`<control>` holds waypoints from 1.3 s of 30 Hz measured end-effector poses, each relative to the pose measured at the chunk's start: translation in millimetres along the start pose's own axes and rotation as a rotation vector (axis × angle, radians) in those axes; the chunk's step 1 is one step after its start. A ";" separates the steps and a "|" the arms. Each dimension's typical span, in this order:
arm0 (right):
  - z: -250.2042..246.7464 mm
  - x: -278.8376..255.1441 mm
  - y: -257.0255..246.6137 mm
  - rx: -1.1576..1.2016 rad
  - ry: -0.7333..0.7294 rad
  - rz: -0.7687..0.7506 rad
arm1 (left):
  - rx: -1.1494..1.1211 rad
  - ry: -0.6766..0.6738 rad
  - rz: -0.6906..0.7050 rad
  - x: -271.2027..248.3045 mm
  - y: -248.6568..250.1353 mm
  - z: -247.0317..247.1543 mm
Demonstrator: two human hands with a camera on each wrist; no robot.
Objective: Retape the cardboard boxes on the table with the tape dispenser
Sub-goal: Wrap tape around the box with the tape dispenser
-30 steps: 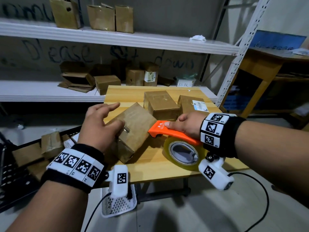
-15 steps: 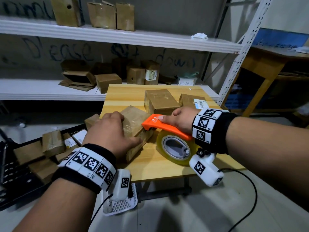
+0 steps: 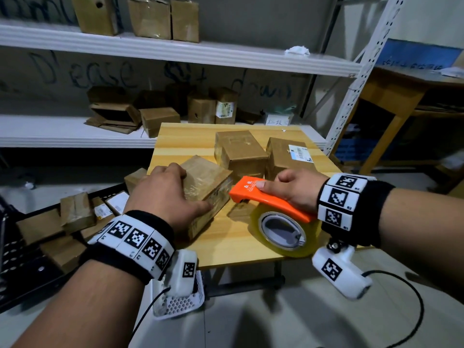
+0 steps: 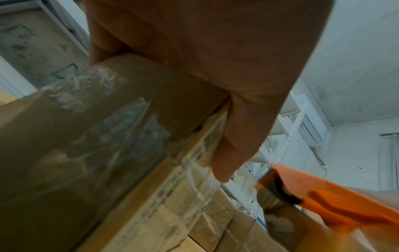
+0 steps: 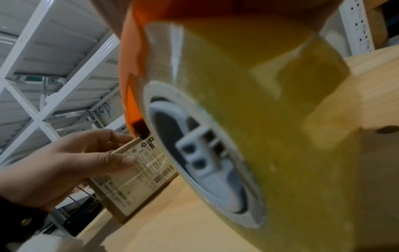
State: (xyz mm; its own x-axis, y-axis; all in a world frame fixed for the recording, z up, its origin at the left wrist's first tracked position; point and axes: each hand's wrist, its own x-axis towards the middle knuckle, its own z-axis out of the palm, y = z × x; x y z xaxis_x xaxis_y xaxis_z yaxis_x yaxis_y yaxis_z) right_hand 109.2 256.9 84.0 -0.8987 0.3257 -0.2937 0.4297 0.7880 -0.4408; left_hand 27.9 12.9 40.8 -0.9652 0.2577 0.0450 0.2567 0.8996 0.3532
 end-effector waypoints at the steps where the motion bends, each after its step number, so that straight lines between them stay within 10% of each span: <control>1: -0.9 -2.0 3.7 -0.003 0.001 -0.003 | -0.001 0.004 0.000 0.4 0.1 0.8; 16: -8.8 -16.3 33.5 0.020 -0.022 0.059 | -0.038 0.000 -0.001 4.3 0.2 3.7; 39: -7.5 -11.6 -3.0 0.011 0.076 -0.011 | -1.097 -0.206 -0.297 13.3 -13.6 -1.7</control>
State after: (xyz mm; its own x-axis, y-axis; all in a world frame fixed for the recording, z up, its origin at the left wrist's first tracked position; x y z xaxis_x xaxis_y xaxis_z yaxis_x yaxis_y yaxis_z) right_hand 117.7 254.7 95.2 -0.9074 0.3558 -0.2238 0.4201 0.7862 -0.4533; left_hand 11.5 3.5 38.1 -0.9276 0.2306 -0.2938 -0.2588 0.1703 0.9508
